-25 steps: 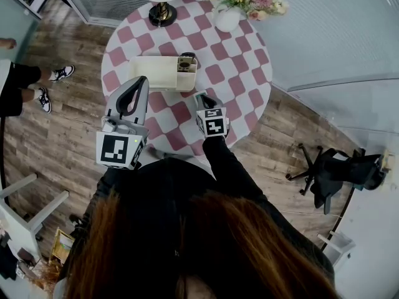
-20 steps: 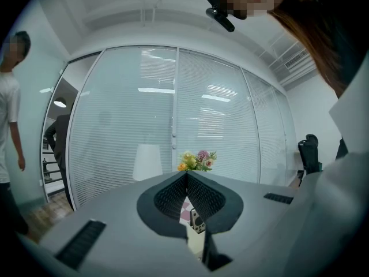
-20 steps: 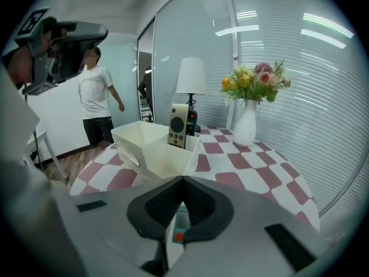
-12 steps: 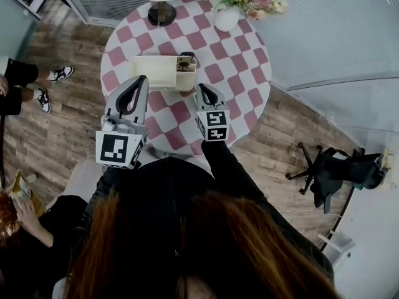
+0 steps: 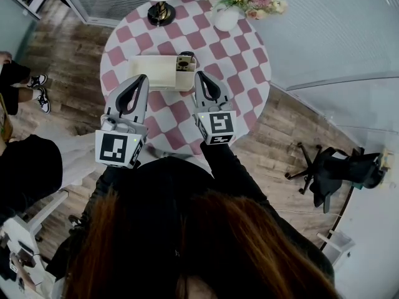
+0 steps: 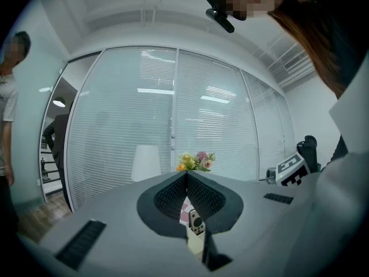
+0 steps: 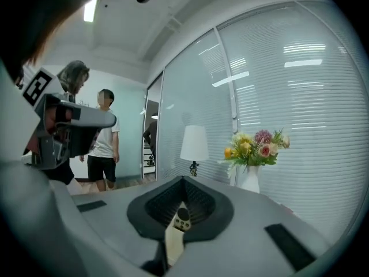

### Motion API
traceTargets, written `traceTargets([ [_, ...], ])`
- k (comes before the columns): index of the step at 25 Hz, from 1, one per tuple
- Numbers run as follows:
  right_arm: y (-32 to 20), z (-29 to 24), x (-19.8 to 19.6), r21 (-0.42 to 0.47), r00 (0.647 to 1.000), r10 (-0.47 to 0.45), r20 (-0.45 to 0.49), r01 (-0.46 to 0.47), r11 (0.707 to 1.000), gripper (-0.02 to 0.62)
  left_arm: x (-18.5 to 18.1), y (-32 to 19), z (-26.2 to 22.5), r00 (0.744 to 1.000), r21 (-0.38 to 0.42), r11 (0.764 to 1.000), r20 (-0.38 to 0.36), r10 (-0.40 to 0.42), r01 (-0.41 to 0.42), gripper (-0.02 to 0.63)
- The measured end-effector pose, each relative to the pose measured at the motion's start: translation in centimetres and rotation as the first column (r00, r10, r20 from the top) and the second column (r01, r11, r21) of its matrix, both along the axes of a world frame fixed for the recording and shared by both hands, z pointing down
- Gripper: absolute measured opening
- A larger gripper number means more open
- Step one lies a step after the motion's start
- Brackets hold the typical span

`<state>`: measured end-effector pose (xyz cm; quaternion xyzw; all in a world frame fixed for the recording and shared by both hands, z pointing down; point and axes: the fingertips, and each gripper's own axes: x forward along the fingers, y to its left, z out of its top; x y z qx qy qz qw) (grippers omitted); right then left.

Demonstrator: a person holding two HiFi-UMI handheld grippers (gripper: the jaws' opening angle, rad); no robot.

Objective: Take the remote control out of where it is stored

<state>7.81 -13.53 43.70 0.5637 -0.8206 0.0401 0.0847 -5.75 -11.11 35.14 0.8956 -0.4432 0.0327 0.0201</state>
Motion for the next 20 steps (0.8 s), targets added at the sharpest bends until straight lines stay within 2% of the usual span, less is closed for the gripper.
traceTargets([
  [8,1.5,-4.6,-1.0,0.054,0.999,-0.044,0.025,0.042,0.998,0.015,0.2,0.1,0.1,1.000,0.004,1.000,-0.002,0.012,-0.012,0.009],
  [15,3.0,-6.5,-1.8,0.071,0.997,-0.072,0.036,0.070,0.995,0.015,-0.2,0.2,0.3,1.000,0.002,1.000,0.000,0.008,-0.008,0.009],
  [20,3.1,-7.3,-2.0,0.073,0.997,-0.075,0.029,0.073,0.995,0.014,0.3,0.5,0.6,0.999,-0.002,1.000,0.028,0.029,-0.029,0.009],
])
